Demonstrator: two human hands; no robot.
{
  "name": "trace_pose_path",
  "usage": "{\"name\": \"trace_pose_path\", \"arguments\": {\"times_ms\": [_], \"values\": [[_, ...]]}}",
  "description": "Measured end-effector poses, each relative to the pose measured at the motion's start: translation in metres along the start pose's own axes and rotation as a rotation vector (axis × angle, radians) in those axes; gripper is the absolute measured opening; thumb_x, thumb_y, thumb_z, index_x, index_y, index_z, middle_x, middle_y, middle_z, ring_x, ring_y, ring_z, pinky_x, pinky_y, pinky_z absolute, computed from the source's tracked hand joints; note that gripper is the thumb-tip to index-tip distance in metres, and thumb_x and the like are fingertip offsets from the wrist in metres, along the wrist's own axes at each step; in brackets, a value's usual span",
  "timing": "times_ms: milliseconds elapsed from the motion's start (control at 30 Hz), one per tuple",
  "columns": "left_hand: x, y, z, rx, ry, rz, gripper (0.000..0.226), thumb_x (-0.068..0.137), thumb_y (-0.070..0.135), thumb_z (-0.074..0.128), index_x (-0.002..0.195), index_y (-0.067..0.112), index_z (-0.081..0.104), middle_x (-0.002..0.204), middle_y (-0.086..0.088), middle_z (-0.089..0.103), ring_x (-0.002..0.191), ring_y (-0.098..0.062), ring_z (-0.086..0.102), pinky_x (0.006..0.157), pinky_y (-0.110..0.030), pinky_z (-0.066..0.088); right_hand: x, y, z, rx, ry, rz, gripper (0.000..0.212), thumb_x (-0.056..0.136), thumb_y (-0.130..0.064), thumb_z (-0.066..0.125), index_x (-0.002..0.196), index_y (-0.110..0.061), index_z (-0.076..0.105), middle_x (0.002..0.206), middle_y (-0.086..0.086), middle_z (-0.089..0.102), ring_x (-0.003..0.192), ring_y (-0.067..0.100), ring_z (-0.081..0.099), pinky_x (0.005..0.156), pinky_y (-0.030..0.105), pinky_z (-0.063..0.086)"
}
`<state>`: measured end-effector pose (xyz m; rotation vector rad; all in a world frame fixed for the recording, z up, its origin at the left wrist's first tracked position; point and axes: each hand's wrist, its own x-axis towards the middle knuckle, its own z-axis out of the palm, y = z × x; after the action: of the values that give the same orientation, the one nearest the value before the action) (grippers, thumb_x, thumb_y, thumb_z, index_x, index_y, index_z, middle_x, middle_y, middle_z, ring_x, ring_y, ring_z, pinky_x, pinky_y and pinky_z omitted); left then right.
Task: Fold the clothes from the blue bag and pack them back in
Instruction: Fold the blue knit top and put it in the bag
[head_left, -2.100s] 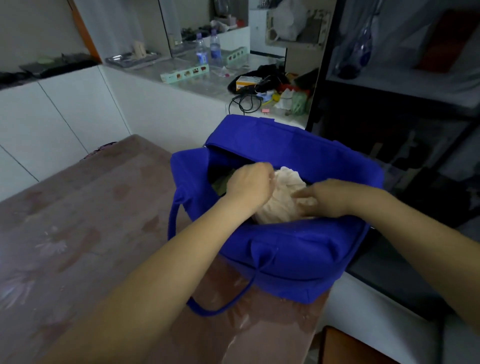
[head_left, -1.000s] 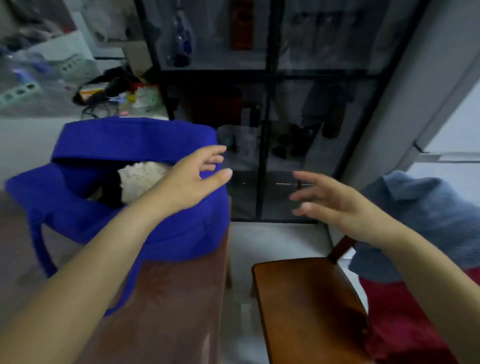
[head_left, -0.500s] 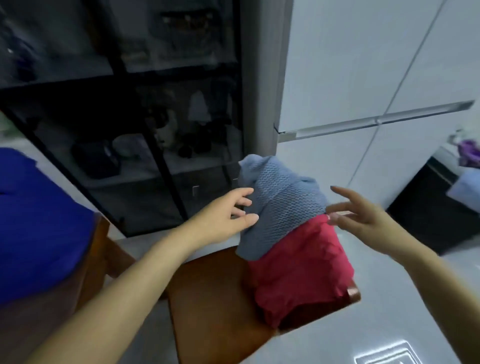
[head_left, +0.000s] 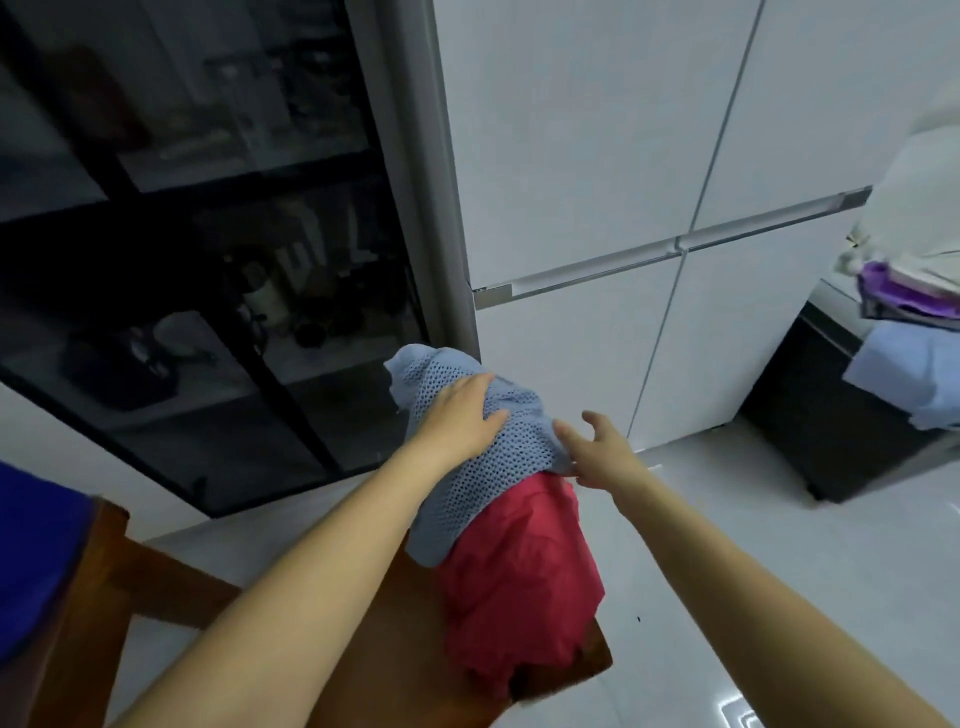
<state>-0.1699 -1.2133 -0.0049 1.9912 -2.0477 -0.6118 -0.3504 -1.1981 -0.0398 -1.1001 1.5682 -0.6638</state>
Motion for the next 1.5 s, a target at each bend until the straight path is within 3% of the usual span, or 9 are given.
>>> {"name": "trace_pose_path", "arguments": {"times_ms": [167,333,467,567,800,1033,1233,1333,1500], "values": [[0.007,0.000,-0.009,0.068,0.092,-0.044,0.013,0.091,0.025,0.049,0.098,0.017,0.057,0.106,-0.002,0.061,0.104,-0.025,0.055,0.085,-0.041,0.048,0.002,-0.022,0.005,0.209,0.076,-0.187,0.049,0.083,-0.005,0.066,0.128,-0.015,0.050,0.102,0.014,0.061,0.083,0.022,0.060,0.061,0.022,0.051],[-0.028,0.015,-0.026,-0.281,-0.009,0.123,0.063,0.074,0.049,0.073,0.125,0.025,0.046,0.121,0.010,0.049,0.112,-0.008,0.048,0.091,-0.028,0.042,-0.009,-0.054,0.015,0.407,-0.100,-0.370,0.050,0.086,-0.001,0.064,0.130,-0.018,0.048,0.084,0.008,0.059,0.070,0.013,0.060,0.063,0.026,0.052],[-0.039,0.004,-0.029,-0.331,0.201,0.049,0.029,0.080,0.028,0.071,0.098,0.023,0.048,0.093,0.003,0.060,0.094,-0.021,0.061,0.069,-0.029,0.042,-0.021,-0.077,0.029,0.385,-0.295,-0.477,0.041,0.090,-0.002,0.057,0.129,-0.016,0.051,0.084,0.007,0.068,0.082,0.015,0.064,0.076,0.025,0.051],[-0.044,-0.014,-0.049,-0.496,0.352,-0.024,0.024,0.082,0.016,0.070,0.103,0.014,0.058,0.089,0.005,0.060,0.082,-0.009,0.059,0.070,-0.019,0.044,-0.016,-0.088,0.018,0.324,-0.096,-0.576,0.035,0.090,-0.006,0.061,0.124,-0.012,0.054,0.089,0.007,0.067,0.078,0.008,0.064,0.076,0.021,0.050],[-0.074,-0.043,-0.105,-0.700,0.451,-0.065,0.031,0.083,0.010,0.069,0.112,0.015,0.057,0.103,0.005,0.062,0.092,-0.006,0.059,0.083,-0.021,0.048,-0.013,-0.073,0.036,-0.409,-0.291,-0.628,0.124,0.052,-0.058,0.084,0.149,-0.029,0.012,0.126,0.000,0.049,0.110,0.016,0.053,0.089,0.021,0.045],[-0.116,-0.067,-0.141,-0.680,0.550,-0.053,0.031,0.086,0.004,0.063,0.109,0.022,0.054,0.101,0.014,0.058,0.093,0.002,0.056,0.080,-0.018,0.047,-0.014,-0.119,0.068,-0.518,0.084,-0.729,0.051,0.083,-0.016,0.052,0.133,-0.018,0.043,0.077,-0.007,0.061,0.085,0.025,0.059,0.072,0.035,0.045],[-0.152,-0.083,-0.145,-0.634,0.573,-0.023,0.034,0.085,0.003,0.062,0.111,0.025,0.056,0.108,0.013,0.060,0.103,-0.001,0.057,0.083,-0.017,0.045,-0.035,-0.121,0.114,-0.752,-0.270,-0.395,0.073,0.076,-0.072,0.051,0.113,-0.009,0.044,0.094,0.011,0.071,0.081,0.024,0.070,0.073,0.037,0.057],[-0.171,-0.087,-0.146,-0.607,0.565,-0.023,0.035,0.085,0.003,0.064,0.113,0.022,0.057,0.111,0.008,0.061,0.106,-0.007,0.058,0.090,-0.025,0.048,-0.040,-0.099,0.146,-0.541,-0.529,-0.252,0.058,0.077,-0.039,0.067,0.121,-0.005,0.048,0.107,0.015,0.066,0.082,0.023,0.067,0.067,0.035,0.058],[-0.211,-0.094,-0.148,-0.622,0.348,-0.076,0.041,0.078,0.023,0.075,0.114,0.017,0.057,0.107,-0.001,0.065,0.099,-0.013,0.063,0.085,-0.028,0.051,-0.053,-0.131,0.160,-0.021,-0.393,-0.525,0.039,0.092,-0.011,0.054,0.130,-0.018,0.046,0.109,0.010,0.063,0.079,0.012,0.057,0.066,0.021,0.047]]}}
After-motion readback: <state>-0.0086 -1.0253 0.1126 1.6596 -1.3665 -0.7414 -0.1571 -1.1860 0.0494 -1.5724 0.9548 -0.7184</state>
